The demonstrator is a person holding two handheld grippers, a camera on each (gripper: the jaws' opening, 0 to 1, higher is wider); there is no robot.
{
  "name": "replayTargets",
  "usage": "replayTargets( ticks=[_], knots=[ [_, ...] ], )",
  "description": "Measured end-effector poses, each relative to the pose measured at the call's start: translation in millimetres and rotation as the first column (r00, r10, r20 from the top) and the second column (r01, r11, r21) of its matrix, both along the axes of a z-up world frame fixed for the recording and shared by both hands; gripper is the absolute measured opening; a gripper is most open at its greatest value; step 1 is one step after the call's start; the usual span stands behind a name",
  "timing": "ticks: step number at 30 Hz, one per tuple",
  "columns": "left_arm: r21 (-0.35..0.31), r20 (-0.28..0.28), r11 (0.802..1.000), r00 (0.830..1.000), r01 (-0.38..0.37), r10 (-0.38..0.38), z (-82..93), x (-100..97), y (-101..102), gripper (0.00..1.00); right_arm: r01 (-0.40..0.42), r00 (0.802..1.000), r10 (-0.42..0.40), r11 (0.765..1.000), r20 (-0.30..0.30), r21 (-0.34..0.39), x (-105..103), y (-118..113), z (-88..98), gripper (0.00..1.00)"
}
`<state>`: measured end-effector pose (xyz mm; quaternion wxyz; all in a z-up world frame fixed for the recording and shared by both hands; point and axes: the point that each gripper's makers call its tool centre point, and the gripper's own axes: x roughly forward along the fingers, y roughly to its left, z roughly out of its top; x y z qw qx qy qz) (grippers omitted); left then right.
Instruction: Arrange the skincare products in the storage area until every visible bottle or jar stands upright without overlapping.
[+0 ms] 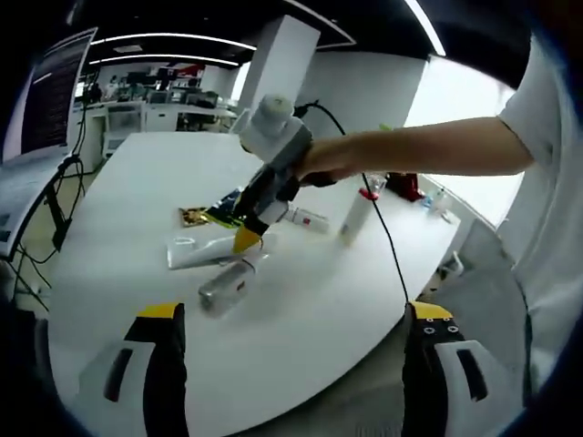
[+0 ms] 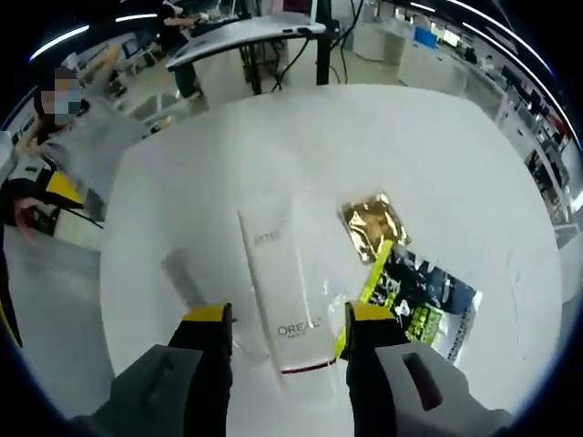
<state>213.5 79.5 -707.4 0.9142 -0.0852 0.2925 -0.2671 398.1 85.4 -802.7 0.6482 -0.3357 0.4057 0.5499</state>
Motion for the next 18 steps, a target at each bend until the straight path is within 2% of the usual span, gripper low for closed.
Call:
replayTargets(
  ticks=[5,12,18],
  knots=[
    [-0.023,-0.002,1.0,1.0,-0.02,0.02,1.0,1.8,2.9,0.91,-0.022,1.0,0.022,1.0,0.01,-0.016,1.9,13.9,-6.3,0.45],
    [-0.021,0.003,1.0,1.0,-0.018,0.018,2.2,0.7,1.2,0.91,-0.077,0.997,0.078,0.994,0.01,-0.071,-6.9,19.4,-22.5,0.42],
    [-0.023,0.006,1.0,1.0,-0.021,0.021,2.1,0.4,2.1,0.91,-0.1,0.994,0.104,0.99,0.029,-0.101,-2.4,22.1,-32.1,0.38]
  ],
)
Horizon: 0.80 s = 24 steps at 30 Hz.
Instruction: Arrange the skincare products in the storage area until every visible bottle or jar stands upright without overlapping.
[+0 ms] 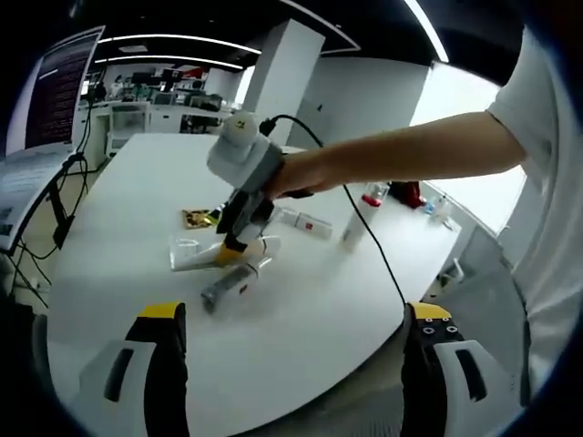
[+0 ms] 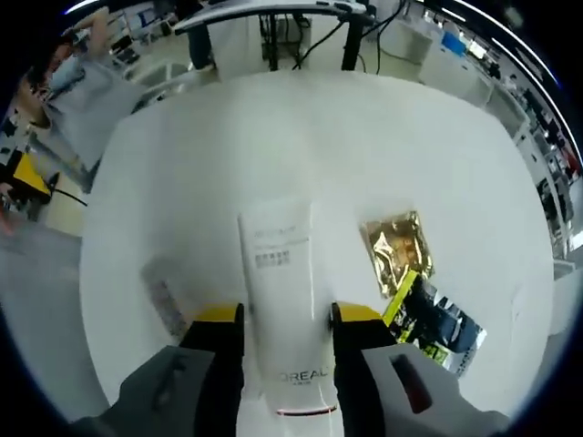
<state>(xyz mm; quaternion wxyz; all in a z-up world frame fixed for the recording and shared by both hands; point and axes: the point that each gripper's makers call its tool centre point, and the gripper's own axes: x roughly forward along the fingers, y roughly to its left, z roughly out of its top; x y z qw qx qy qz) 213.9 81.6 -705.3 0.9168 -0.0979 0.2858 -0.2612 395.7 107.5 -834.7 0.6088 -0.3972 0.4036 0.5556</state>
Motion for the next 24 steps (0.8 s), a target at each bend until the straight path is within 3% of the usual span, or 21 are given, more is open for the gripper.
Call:
replayTargets(
  ticks=[8,13,15,24],
  knots=[
    [-0.002,-0.001,1.0,1.0,0.001,-0.001,-0.6,0.9,0.2,0.91,-0.019,1.0,0.02,1.0,0.025,-0.008,4.9,0.8,-1.1,0.35],
    [-0.001,-0.006,1.0,1.0,0.008,-0.008,-1.5,0.9,-0.6,0.91,-0.073,0.996,0.071,0.997,0.049,0.032,2.9,1.1,0.1,0.32],
    [-0.002,-0.006,1.0,1.0,0.011,-0.011,-1.3,1.0,-1.7,0.91,-0.048,0.998,0.046,0.998,0.052,0.039,4.8,3.6,-0.2,0.31],
    [0.015,-0.002,1.0,1.0,0.016,-0.016,-0.4,0.7,-1.3,0.91,-0.114,0.987,0.105,0.991,0.121,0.067,-0.8,7.6,5.2,0.28]
  ],
)
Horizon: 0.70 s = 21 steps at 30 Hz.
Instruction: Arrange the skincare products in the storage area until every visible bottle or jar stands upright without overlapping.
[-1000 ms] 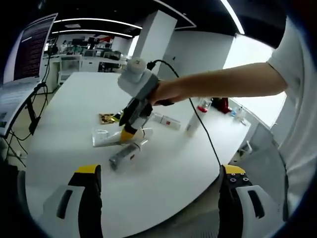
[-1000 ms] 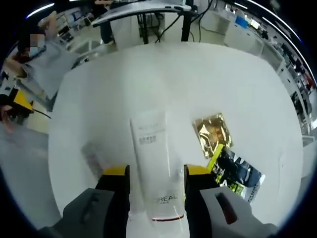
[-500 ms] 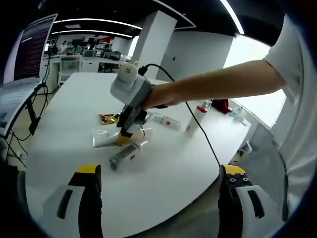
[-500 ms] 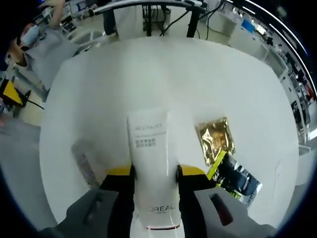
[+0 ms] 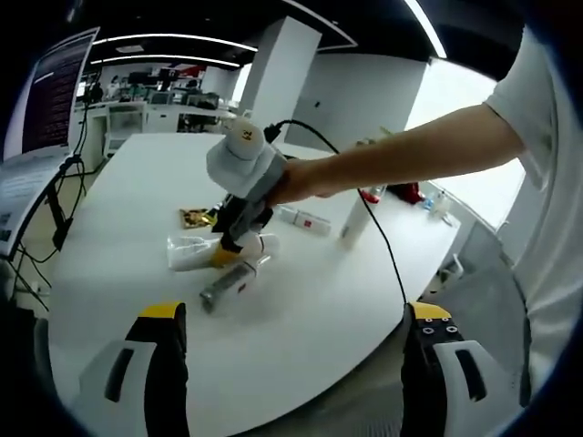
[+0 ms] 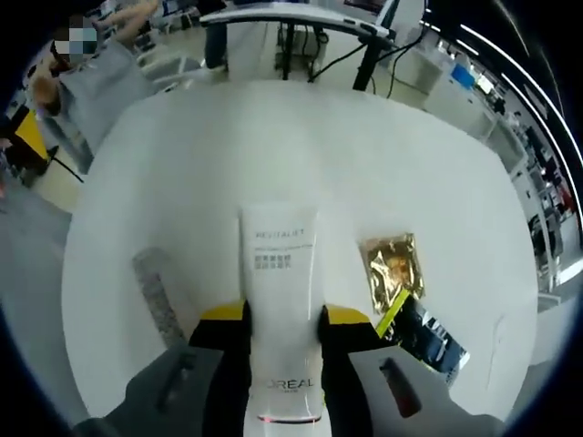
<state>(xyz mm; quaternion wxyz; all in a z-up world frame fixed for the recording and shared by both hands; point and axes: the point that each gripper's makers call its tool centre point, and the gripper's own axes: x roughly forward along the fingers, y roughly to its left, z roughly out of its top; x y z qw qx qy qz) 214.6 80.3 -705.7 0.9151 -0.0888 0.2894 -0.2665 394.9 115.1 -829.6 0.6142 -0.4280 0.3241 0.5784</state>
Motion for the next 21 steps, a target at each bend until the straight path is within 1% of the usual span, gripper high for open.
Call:
replayTargets(
  ticks=[3,5,7,9,10,11,13,15,17,18,19,21],
  knots=[
    [-0.006,0.002,1.0,1.0,-0.005,0.005,1.0,0.3,2.4,0.9,0.027,1.0,-0.026,0.999,-0.015,0.042,-2.3,1.7,6.5,0.28],
    [-0.009,0.006,1.0,1.0,-0.008,0.008,2.7,0.7,2.6,0.9,0.034,0.999,-0.033,0.997,-0.013,0.066,-3.1,0.7,12.4,0.28],
    [-0.02,0.008,1.0,1.0,-0.013,0.013,5.5,1.5,1.8,0.9,0.038,0.999,-0.038,0.995,-0.006,0.088,-6.5,-3.9,22.2,0.28],
    [-0.039,0.011,0.999,1.0,-0.025,0.025,8.3,2.8,1.9,0.89,0.039,0.999,-0.039,0.995,-0.006,0.092,-7.3,-5.9,25.0,0.28],
    [-0.048,0.014,0.998,0.999,-0.031,0.031,9.9,3.7,2.3,0.89,0.039,0.999,-0.04,0.994,0.005,0.102,-5.8,-5.0,26.5,0.28],
    [-0.058,0.017,0.998,0.999,-0.037,0.038,12.4,4.5,1.7,0.89,0.038,0.999,-0.04,0.993,0.014,0.11,-5.3,-6.1,30.7,0.28],
    [-0.065,0.02,0.997,0.999,-0.046,0.048,14.6,6.0,2.1,0.89,0.048,0.999,-0.05,0.991,0.014,0.128,-6.0,-10.0,38.1,0.28],
    [-0.072,0.026,0.996,0.998,-0.053,0.055,17.9,8.1,1.8,0.89,0.069,0.997,-0.073,0.982,0.019,0.173,-6.7,-12.0,51.2,0.28],
    [-0.081,0.031,0.995,0.998,-0.059,0.062,21.1,9.9,1.3,0.89,0.082,0.996,-0.086,0.979,0.014,0.188,-9.0,-15.2,60.2,0.28],
    [-0.092,0.035,0.994,0.997,-0.066,0.07,24.0,11.4,0.9,0.89,0.082,0.996,-0.087,0.976,0.018,0.201,-12.0,-14.5,66.5,0.28],
    [-0.101,0.039,0.992,0.996,-0.072,0.076,25.8,12.4,1.0,0.89,0.082,0.996,-0.088,0.975,0.02,0.208,-13.1,-14.8,68.9,0.28],
    [-0.12,0.046,0.989,0.995,-0.084,0.09,30.4,14.8,1.6,0.89,0.079,0.996,-0.089,0.968,0.031,0.237,-15.4,-20.1,79.9,0.28]
  ],
)
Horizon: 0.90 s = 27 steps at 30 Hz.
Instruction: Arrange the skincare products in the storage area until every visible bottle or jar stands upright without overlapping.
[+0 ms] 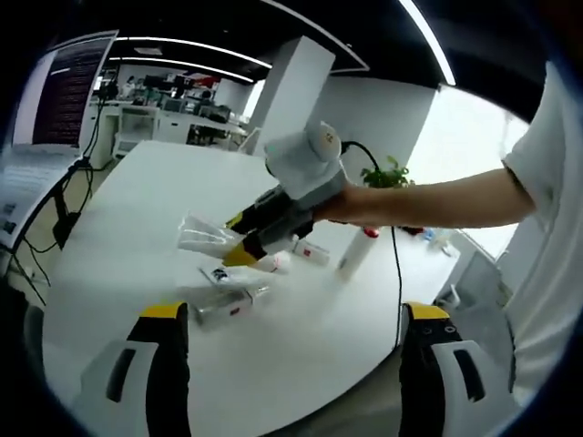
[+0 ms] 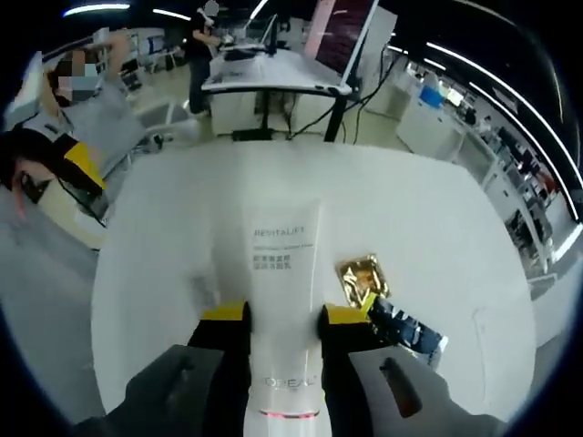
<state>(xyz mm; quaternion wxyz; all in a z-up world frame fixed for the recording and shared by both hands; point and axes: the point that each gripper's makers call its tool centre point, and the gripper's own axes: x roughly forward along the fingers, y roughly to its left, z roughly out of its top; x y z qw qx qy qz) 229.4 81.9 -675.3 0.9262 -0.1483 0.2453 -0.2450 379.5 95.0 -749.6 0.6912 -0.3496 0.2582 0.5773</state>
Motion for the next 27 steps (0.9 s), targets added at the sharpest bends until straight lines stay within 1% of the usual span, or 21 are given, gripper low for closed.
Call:
replayTargets(
  ticks=[1,3,5,9,12,16,18,20,22,25,27],
  knots=[
    [-0.008,0.004,1.0,1.0,-0.008,0.008,2.2,1.3,0.3,0.88,0.002,1.0,-0.002,1.0,0.0,0.018,-7.0,-0.4,5.7,0.28],
    [-0.019,0.008,1.0,1.0,-0.016,0.016,5.0,2.5,0.3,0.88,0.016,1.0,-0.015,0.998,-0.011,0.054,-12.0,-3.8,15.7,0.28],
    [-0.031,0.012,0.999,1.0,-0.011,0.012,7.6,3.2,-0.8,0.88,0.029,0.999,-0.028,0.997,-0.023,0.066,-18.9,-10.0,24.3,0.28],
    [-0.043,0.016,0.999,1.0,-0.013,0.013,13.3,4.9,-0.3,0.88,0.063,0.998,-0.061,0.993,-0.021,0.104,-22.0,-16.0,33.4,0.28],
    [-0.043,0.025,0.999,0.999,-0.024,0.025,18.5,8.1,5.7,0.88,0.077,0.997,-0.074,0.987,-0.022,0.138,-28.1,-19.3,44.5,0.28],
    [-0.06,0.045,0.997,0.998,-0.046,0.049,29.5,12.1,10.9,0.87,0.082,0.997,-0.08,0.982,-0.018,0.171,-40.4,-23.7,54.0,0.29],
    [-0.077,0.052,0.995,0.997,-0.057,0.062,34.4,13.4,12.9,0.86,0.086,0.996,-0.085,0.977,-0.016,0.194,-51.0,-26.6,62.4,0.29],
    [-0.093,0.057,0.994,0.996,-0.063,0.069,38.6,14.7,13.6,0.86,0.087,0.996,-0.085,0.974,-0.019,0.21,-57.0,-26.7,65.0,0.29],
    [-0.113,0.062,0.991,0.995,-0.072,0.079,42.1,16.4,15.8,0.84,0.083,0.997,-0.08,0.971,-0.022,0.224,-66.0,-27.5,70.0,0.29],
    [-0.125,0.068,0.989,0.993,-0.084,0.093,45.2,19.0,15.5,0.82,0.067,0.998,-0.066,0.968,-0.013,0.242,-80.6,-27.9,77.9,0.29],
    [-0.136,0.073,0.986,0.992,-0.095,0.105,47.3,21.1,14.8,0.8,0.063,0.998,-0.062,0.966,-0.01,0.253,-85.4,-28.2,80.8,0.29]
  ],
)
